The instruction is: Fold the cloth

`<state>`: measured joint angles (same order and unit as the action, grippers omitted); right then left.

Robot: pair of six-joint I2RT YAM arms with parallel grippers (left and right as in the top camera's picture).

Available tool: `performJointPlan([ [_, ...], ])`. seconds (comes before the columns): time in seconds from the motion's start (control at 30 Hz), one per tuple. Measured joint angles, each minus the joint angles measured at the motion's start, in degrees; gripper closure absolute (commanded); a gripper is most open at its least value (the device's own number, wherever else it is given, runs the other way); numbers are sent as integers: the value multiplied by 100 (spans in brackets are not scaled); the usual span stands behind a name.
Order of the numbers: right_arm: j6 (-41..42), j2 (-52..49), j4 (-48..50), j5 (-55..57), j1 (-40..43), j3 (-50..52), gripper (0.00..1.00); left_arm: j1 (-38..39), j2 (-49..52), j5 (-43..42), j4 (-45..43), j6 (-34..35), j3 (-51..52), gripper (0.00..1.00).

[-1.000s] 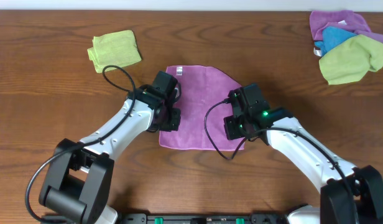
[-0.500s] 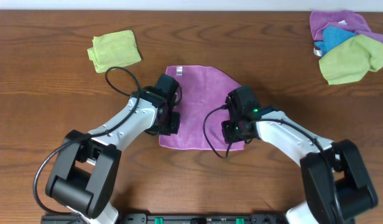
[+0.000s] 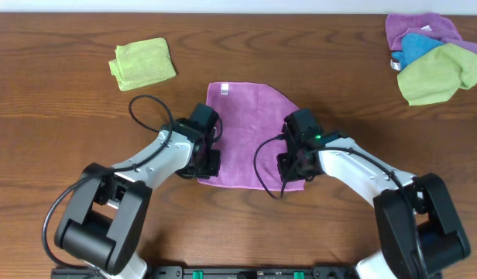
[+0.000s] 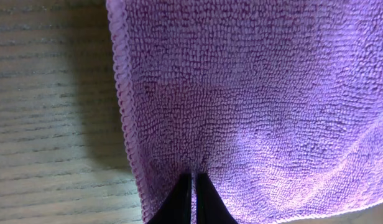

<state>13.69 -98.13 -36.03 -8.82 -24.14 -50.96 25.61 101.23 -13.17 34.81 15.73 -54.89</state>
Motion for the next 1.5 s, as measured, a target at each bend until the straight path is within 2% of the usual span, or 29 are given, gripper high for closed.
performJointPlan([
  [0.17, 98, 57, -76, -42, -17, 87, 98, 151, -66, 2, -11, 114, 81, 94],
  [0.47, 330, 192, -164, 61, -452, 245, 98, 1563, -501, -37, 426, 608, 570, 94],
  [0.63, 400, 223, -391, 24, -629, 247, 98, 1961, -931, 83, 717, 1117, 1003, 94],
  [0.87, 564, 551, -966, -96, -697, 562, 98, 1969, -1827, 459, 833, 1541, 1213, 94],
  [1.13, 789, 1351, -1027, 79, -695, 662, 98, 1934, -1982, 640, 501, 1604, 1211, 94],
  [1.5, 879, 1668, -621, 225, -695, 667, 98, 964, -1982, 763, 426, 1335, 896, 94],
])
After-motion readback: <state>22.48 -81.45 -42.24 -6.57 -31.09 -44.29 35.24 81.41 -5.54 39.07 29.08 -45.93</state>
